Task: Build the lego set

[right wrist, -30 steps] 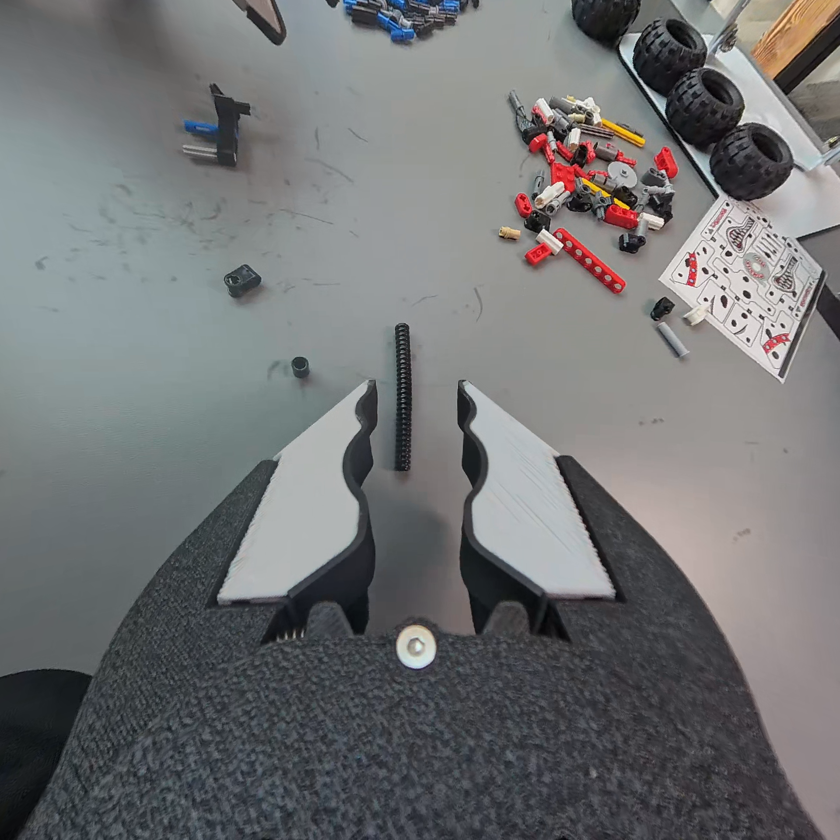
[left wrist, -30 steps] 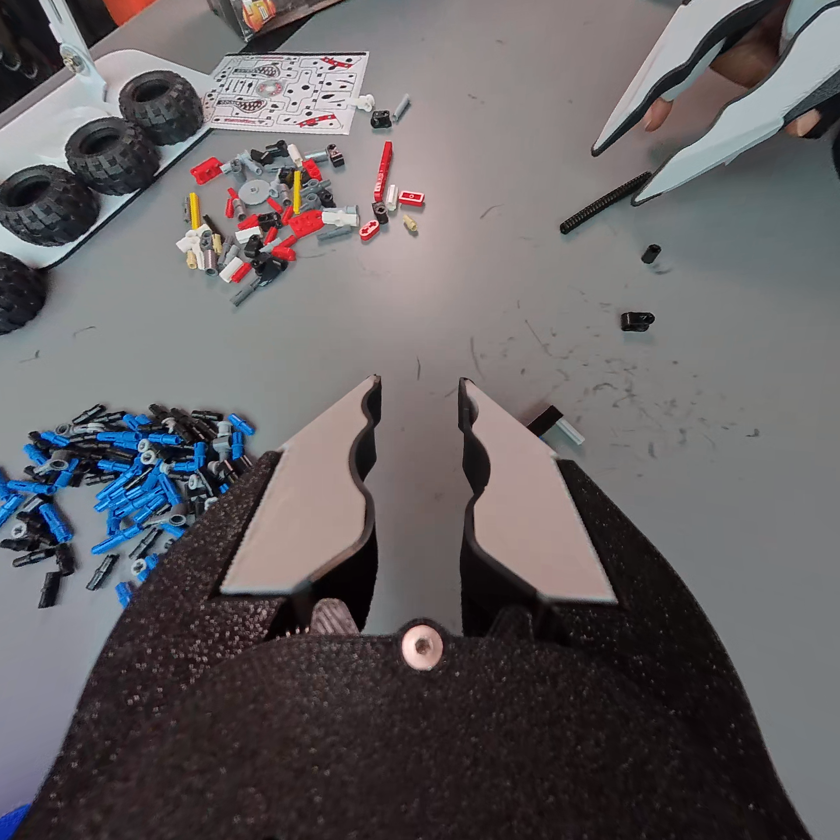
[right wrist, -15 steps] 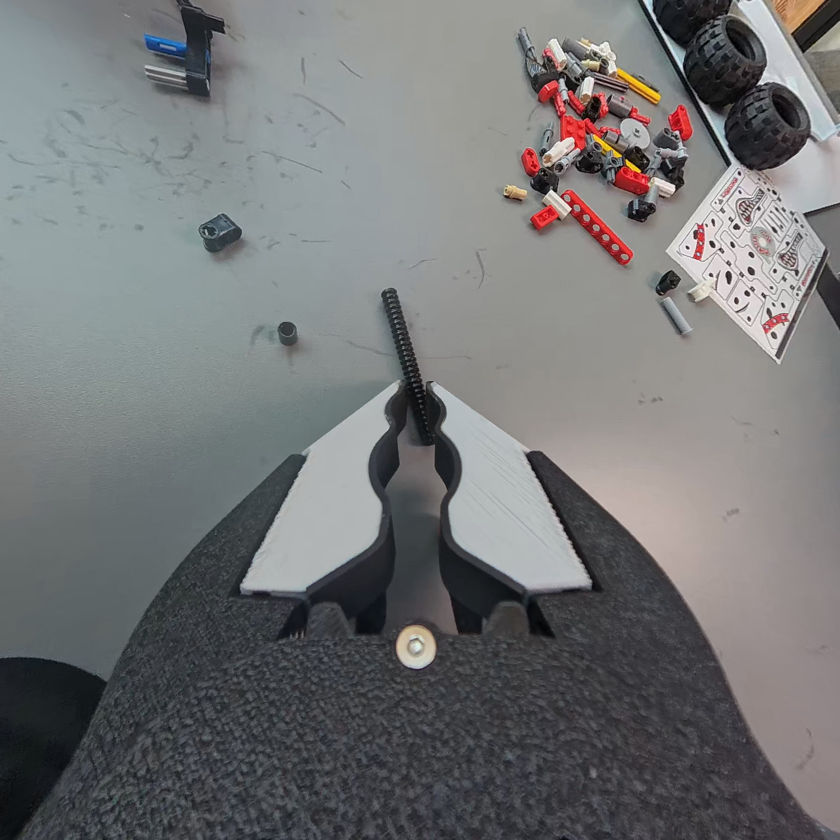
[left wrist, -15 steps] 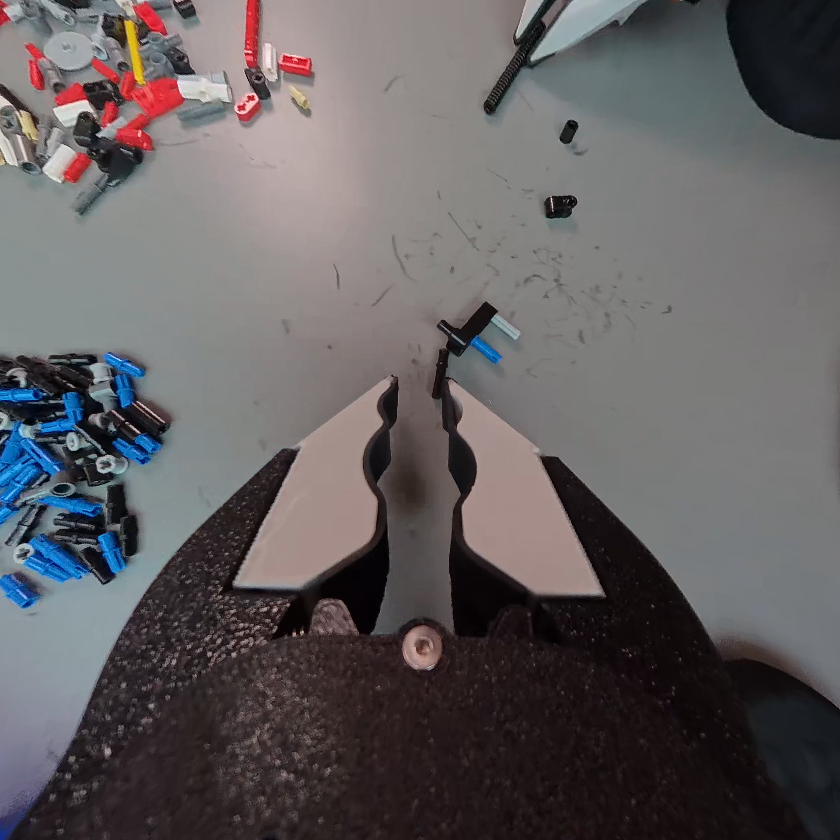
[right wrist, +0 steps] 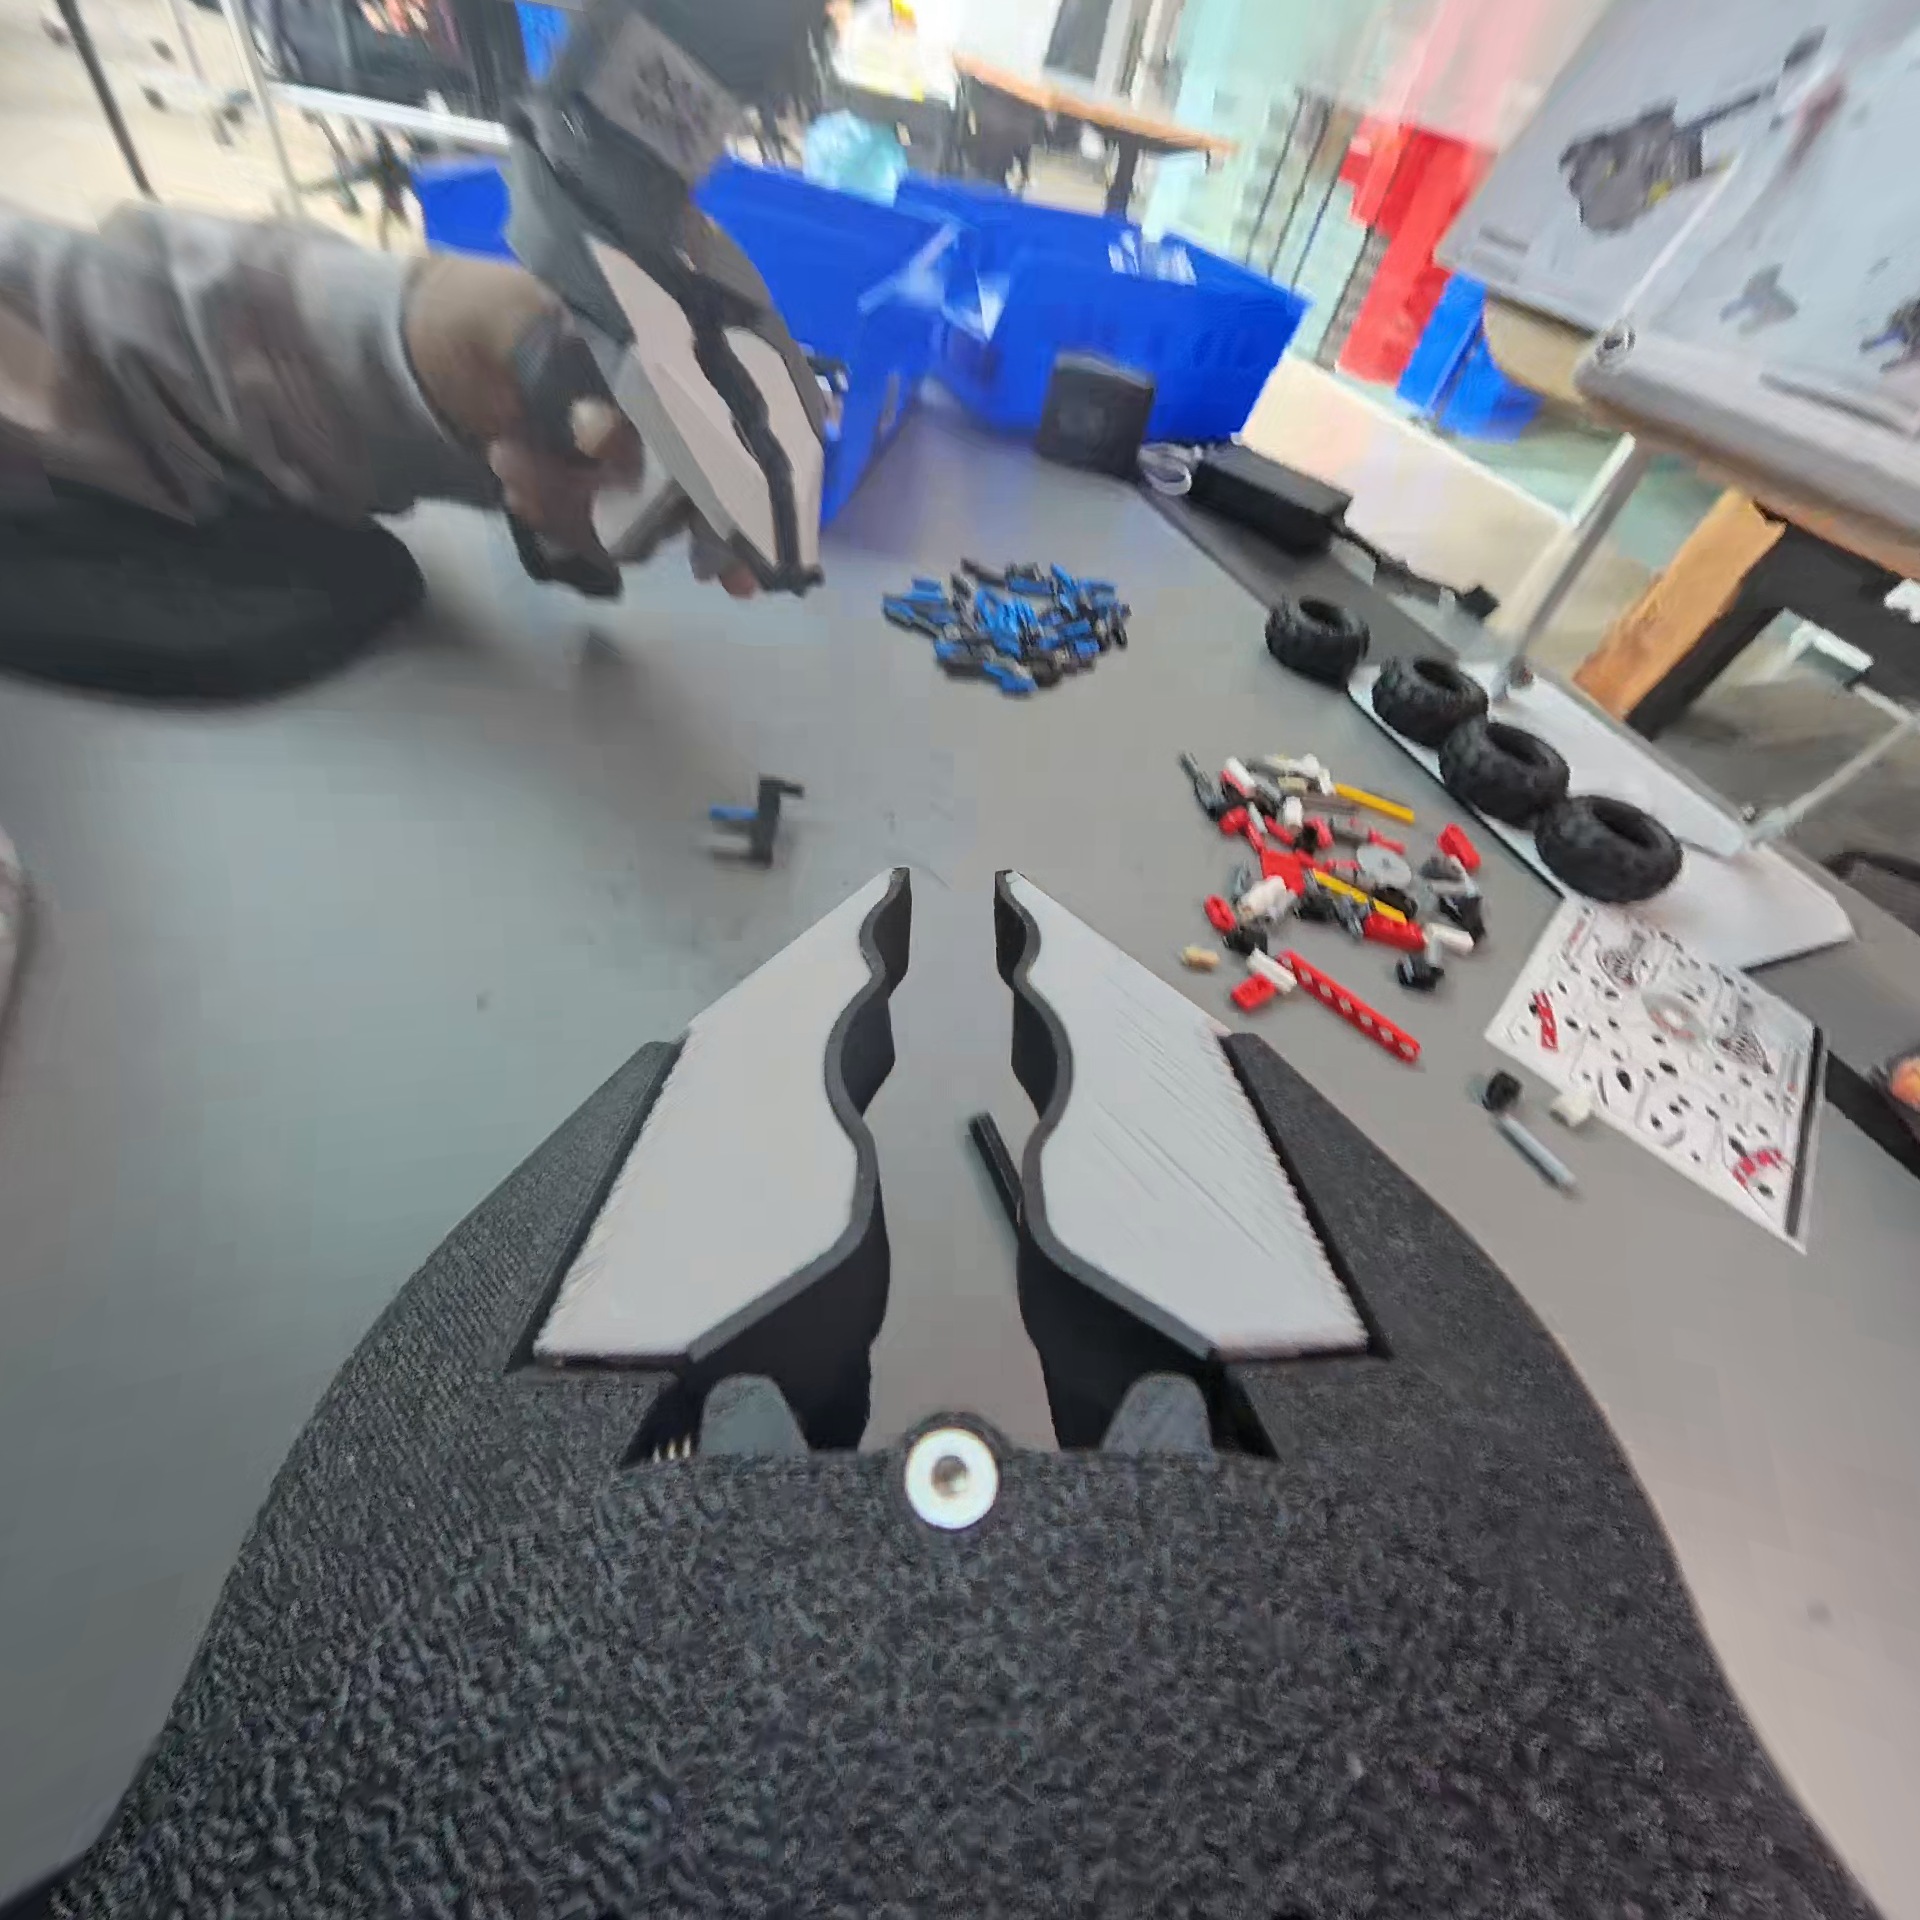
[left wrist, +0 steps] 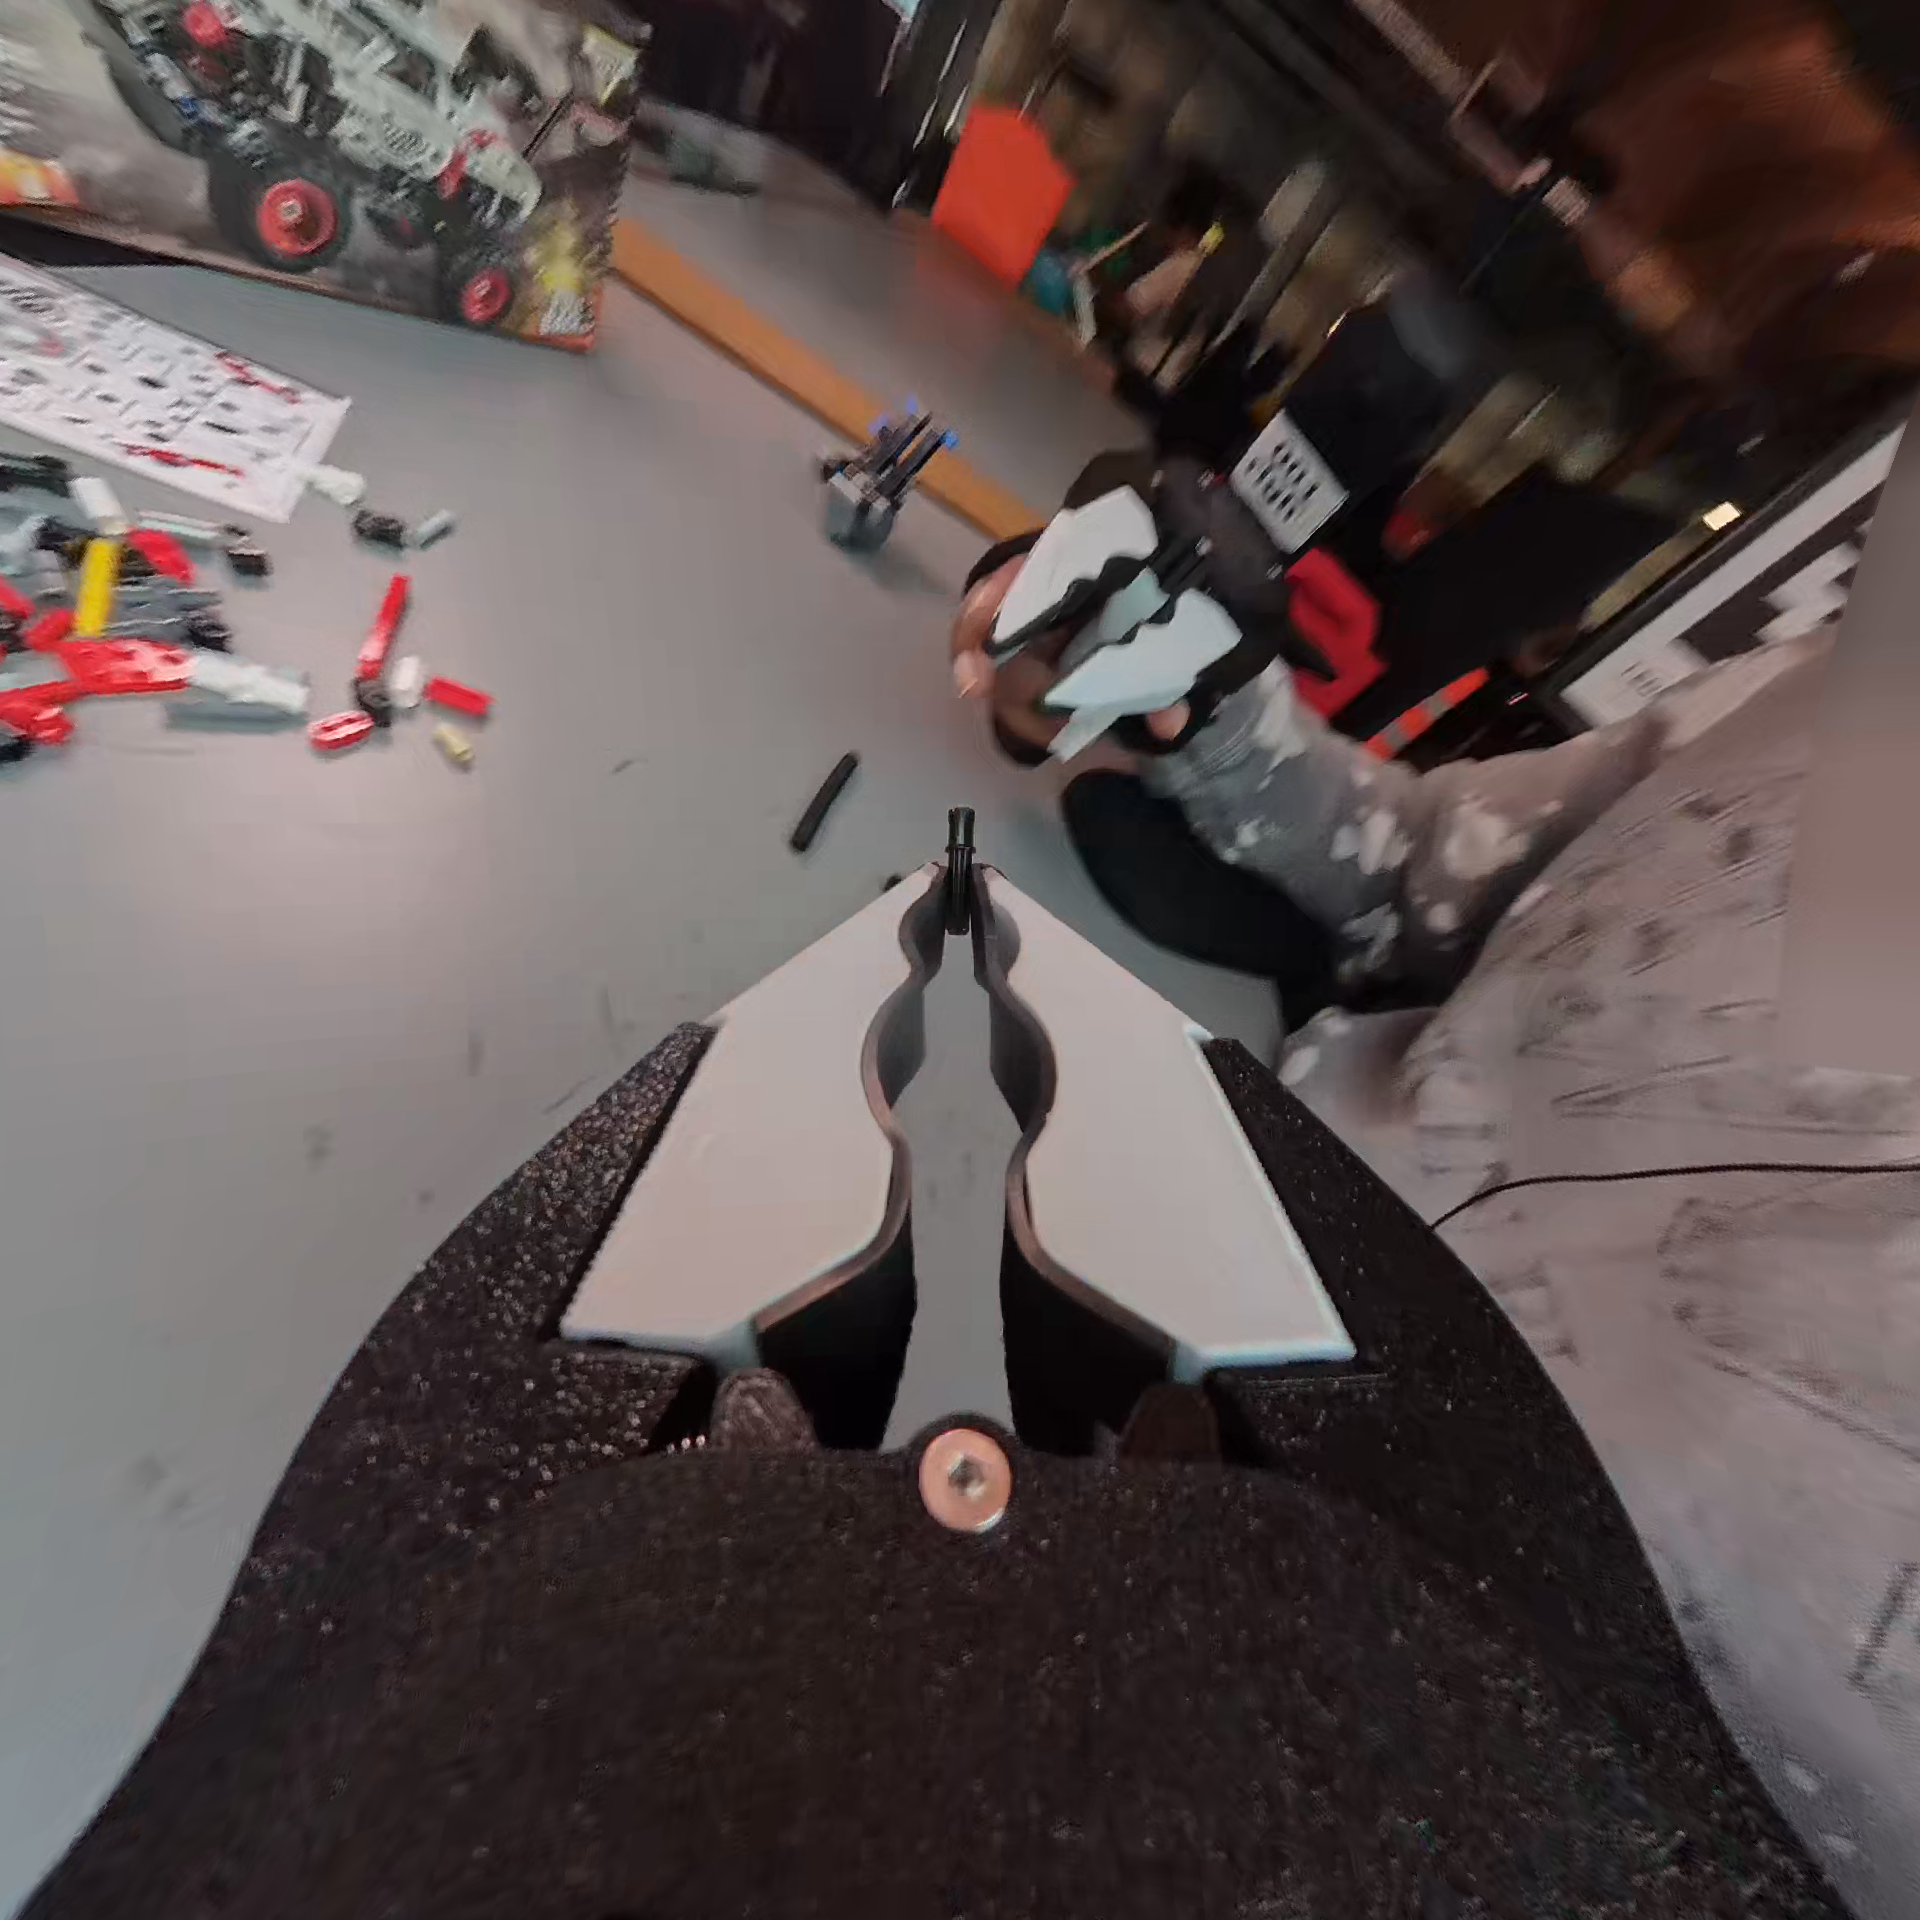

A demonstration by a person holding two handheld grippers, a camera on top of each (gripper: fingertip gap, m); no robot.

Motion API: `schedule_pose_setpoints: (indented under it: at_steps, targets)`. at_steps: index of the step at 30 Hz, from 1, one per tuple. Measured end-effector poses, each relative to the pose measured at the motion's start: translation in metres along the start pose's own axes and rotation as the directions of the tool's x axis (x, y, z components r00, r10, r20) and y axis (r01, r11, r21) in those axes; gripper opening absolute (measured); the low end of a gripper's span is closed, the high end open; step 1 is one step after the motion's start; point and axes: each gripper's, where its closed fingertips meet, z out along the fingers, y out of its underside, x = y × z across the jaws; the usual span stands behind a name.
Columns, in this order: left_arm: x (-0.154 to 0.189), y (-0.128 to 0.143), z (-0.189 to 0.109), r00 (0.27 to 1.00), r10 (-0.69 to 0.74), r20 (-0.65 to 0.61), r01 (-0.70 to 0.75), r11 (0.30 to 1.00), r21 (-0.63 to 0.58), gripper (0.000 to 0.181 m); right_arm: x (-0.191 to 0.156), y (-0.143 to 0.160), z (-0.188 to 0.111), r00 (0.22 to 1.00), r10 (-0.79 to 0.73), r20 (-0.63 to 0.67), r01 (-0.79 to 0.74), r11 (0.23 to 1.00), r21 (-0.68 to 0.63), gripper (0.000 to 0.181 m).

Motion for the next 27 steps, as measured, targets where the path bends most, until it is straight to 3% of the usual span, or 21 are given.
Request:
schedule_pose_setpoints:
  at_steps: [2,4,8,12,19,23,25,27]
  targets:
    - [0.027,-0.022,0.006,0.972,-0.113,-0.207,0.144,0.979,0.143,0.003,-0.023,-0.038,0.007,0.995,0.058,0.080,-0.071,0.981,0.179,0.015]
    - [0.043,-0.034,0.012,0.931,-0.150,-0.333,0.232,0.947,0.221,0.003,-0.037,-0.064,0.015,0.967,0.192,0.167,-0.235,0.928,0.289,0.015]
    - [0.058,-0.034,0.025,0.925,-0.113,-0.363,0.210,0.948,0.239,0.003,-0.043,-0.080,0.028,0.894,0.360,0.267,-0.437,0.833,0.339,0.015]
    - [0.065,-0.033,0.027,0.931,-0.079,-0.357,0.171,0.958,0.232,0.003,-0.051,-0.081,0.032,0.844,0.412,0.343,-0.517,0.796,0.315,0.013]
    - [0.073,-0.029,0.026,0.923,-0.053,-0.382,0.144,0.966,0.215,0.003,-0.058,-0.082,0.027,0.793,0.425,0.436,-0.570,0.771,0.285,0.005]
    - [0.074,-0.025,0.028,0.937,-0.023,-0.348,0.092,0.979,0.183,0.005,-0.062,-0.081,0.024,0.826,0.372,0.423,-0.510,0.814,0.279,0.005]
    - [0.064,-0.021,0.029,0.966,-0.003,-0.260,0.045,0.987,0.156,0.012,-0.053,-0.079,0.022,0.880,0.329,0.343,-0.432,0.853,0.292,0.005]
    - [0.051,-0.021,0.027,0.983,-0.021,-0.184,0.048,0.989,0.143,0.015,-0.039,-0.069,0.024,0.967,0.198,0.157,-0.236,0.933,0.273,0.005]
